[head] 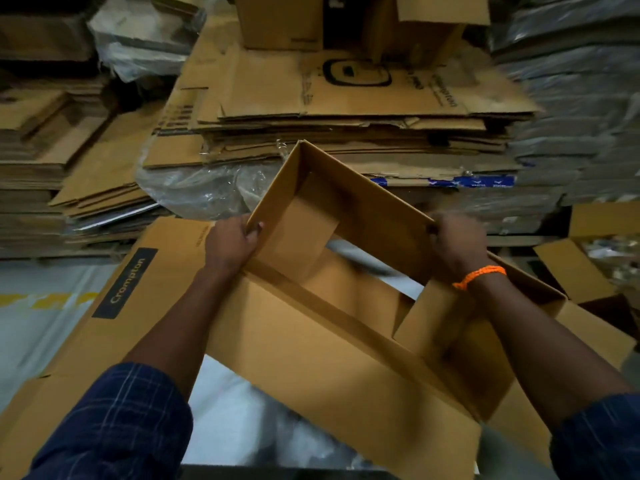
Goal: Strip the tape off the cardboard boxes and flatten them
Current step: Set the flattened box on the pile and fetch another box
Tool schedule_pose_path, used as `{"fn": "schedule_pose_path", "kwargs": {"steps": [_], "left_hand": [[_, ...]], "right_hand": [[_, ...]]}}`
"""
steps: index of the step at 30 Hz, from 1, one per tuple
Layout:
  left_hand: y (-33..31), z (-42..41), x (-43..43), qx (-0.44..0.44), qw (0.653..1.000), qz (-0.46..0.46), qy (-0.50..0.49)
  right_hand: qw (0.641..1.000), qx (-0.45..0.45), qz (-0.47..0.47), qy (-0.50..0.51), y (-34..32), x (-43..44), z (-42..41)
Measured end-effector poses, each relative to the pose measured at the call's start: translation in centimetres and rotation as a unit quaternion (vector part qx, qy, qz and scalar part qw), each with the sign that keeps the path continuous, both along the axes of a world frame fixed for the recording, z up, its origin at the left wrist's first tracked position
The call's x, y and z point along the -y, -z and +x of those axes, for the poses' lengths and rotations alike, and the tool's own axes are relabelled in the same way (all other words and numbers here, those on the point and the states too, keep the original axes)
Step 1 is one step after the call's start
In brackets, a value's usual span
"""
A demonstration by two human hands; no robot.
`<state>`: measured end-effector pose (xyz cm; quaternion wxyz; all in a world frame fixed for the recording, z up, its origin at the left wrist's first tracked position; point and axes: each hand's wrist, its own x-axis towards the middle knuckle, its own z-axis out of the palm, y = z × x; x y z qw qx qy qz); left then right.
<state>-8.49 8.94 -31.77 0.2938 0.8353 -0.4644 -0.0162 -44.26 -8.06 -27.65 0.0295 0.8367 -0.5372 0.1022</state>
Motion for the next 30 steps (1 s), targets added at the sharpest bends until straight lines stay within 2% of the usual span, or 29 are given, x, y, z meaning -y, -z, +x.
{"fn": "schedule_pose_path", "kwargs": {"steps": [3, 5, 8, 10, 12, 13, 14, 15, 19, 22, 30], "left_hand": [[1.3, 0.4, -1.2, -0.062, 0.981, 0.126, -0.132], [2.8, -0.3, -3.5, -0.18, 0.933, 0.191, -0.247], [7.6, -3.8, -6.5, -0.375, 0.846, 0.176, -0.336], [8.4, -8.8, -7.2, -0.542, 0.788, 0.135, -0.259], [7.4, -13.8, -6.6, -0.716, 0.674, 0.059, -0.173], [6.8, -15.7, -6.0, -0.753, 0.636, 0.009, -0.169], [6.7, -17.1, -5.4, -0.757, 0.626, -0.02, -0.185], [6.9, -17.9, -5.0, -0.748, 0.629, -0.047, -0.209], [8.6, -17.9, -5.1, -0.631, 0.701, -0.091, -0.319], [8.1, -18.7, -5.1, -0.589, 0.747, -0.082, -0.298], [5.7, -21.9, -6.6, -0.543, 0.796, -0.092, -0.25]], "right_hand": [[0.999, -0.032, 0.0, -0.013, -0.8, -0.5, 1.1], [0.999, -0.043, 0.001, -0.014, -0.9, -1.0, 1.5], [0.999, -0.035, -0.005, -0.029, -0.8, -1.7, 1.8], [0.998, -0.042, -0.011, -0.048, -1.0, -2.2, 2.2], [0.996, -0.06, -0.017, -0.063, -1.2, -2.8, 2.8], [0.995, -0.067, -0.016, -0.076, -1.3, -3.3, 3.1], [0.993, -0.068, -0.014, -0.091, -1.2, -3.7, 3.3], [0.992, -0.065, -0.011, -0.104, -1.0, -4.0, 3.4], [0.991, -0.054, -0.011, -0.125, -0.2, -4.4, 2.7], [0.99, -0.042, -0.028, -0.133, 0.4, -5.5, 2.4], [0.991, 0.011, -0.008, -0.134, -0.5, -1.9, 3.2]]}}
